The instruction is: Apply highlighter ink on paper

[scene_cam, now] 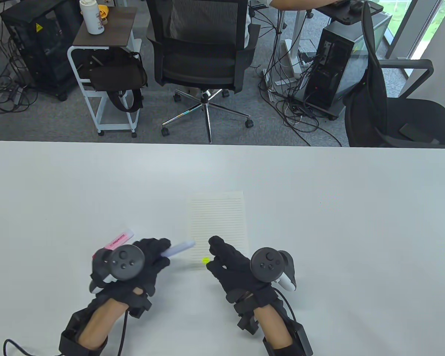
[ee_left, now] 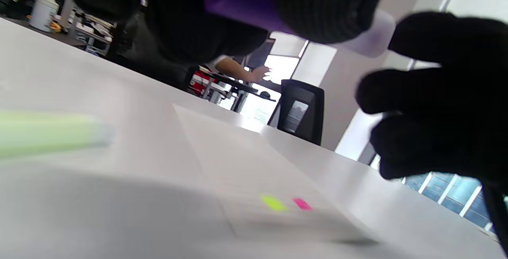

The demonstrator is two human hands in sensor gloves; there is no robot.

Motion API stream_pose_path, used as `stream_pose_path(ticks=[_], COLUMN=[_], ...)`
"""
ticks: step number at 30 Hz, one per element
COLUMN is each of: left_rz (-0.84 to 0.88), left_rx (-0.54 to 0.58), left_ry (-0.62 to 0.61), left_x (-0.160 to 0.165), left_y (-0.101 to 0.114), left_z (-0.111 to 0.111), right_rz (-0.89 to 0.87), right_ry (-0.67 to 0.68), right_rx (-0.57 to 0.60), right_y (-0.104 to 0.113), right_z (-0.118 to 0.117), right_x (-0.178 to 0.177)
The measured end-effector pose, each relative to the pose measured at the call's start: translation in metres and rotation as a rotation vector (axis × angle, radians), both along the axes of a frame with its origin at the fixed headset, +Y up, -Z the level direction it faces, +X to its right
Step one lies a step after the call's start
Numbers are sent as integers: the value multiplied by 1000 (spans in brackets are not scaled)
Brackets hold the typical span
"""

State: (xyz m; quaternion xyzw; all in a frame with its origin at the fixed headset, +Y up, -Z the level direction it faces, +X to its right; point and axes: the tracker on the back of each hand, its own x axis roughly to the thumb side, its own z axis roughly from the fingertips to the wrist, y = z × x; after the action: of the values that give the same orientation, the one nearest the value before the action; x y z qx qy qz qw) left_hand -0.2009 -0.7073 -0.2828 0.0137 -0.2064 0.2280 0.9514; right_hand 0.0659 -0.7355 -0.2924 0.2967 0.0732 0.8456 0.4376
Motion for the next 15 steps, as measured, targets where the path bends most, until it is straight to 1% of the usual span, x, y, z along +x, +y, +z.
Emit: stream_pose_path(ticks=[2,5,9,11,15], left_rz=[-8,-11,-3,39,131], left_rx=[-18,-10,-38,-52,-148], left_ry=[-66,-125,-170,-180,-239], left_x=[17,30,35,35,35], left_y=[-6,-11,-18,-22,-33], left_z=[6,12,16,14,8], right_rz=[18,40,110,97,81], right_ry=[10,36,30,41,52], right_rx=[18,33,72,72,83], right_y=[1,2,3,3,4], right_z=[1,3,4,4,5], right_x=[-2,-8,-12,-13,-15])
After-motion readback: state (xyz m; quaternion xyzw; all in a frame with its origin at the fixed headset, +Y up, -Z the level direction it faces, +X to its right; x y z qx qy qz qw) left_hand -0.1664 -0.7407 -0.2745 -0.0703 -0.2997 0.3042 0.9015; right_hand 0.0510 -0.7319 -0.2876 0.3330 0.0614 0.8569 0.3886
